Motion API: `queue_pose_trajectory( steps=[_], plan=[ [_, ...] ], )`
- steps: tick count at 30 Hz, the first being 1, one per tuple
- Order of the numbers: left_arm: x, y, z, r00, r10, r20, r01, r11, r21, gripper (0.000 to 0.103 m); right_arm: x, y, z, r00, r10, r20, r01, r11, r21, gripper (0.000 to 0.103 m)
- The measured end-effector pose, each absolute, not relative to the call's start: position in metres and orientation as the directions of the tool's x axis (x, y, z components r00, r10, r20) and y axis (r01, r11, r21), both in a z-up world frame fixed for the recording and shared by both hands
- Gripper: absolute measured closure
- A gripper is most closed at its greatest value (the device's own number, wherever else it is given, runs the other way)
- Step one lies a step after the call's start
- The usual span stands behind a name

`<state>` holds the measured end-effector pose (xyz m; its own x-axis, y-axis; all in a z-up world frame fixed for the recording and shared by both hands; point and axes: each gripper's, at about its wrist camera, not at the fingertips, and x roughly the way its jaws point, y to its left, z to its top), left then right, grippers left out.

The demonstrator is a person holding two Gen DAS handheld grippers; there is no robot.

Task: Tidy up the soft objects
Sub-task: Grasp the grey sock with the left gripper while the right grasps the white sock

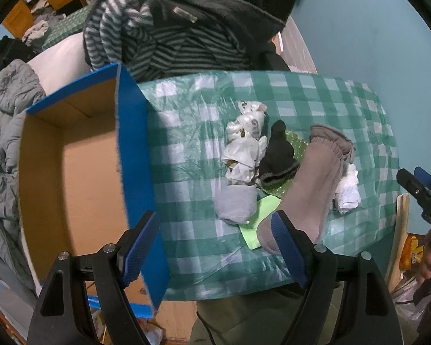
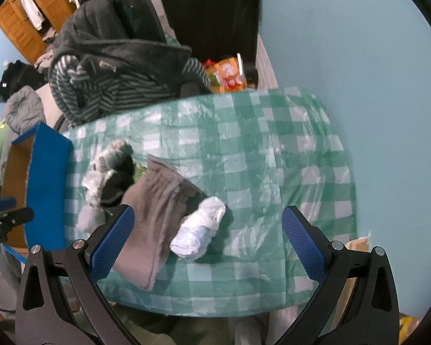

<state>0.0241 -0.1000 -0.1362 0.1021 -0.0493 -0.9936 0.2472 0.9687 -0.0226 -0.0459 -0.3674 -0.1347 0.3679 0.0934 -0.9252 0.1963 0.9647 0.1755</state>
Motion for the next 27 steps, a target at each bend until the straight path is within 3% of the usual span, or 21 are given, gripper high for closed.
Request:
queue_pose_trajectory(
  steps=[24,27],
  plan=[
    [0.034,-0.115,-0.226,-0.014,0.008,-1.000,0.251,0.968,0.005,0.022,-0.033,-0.353,-0.226,0.221,0.158,-0.962,0.185,0.962,0.201,0.002],
    [0.036,-0.117,-0.233,-0.024,0.014,-1.000,0.249,0.968,0.008,0.022,-0.031,-0.351,-0.234,0.205,0.155,-0.967,0.182,0.964,0.193,0.007]
  ],
)
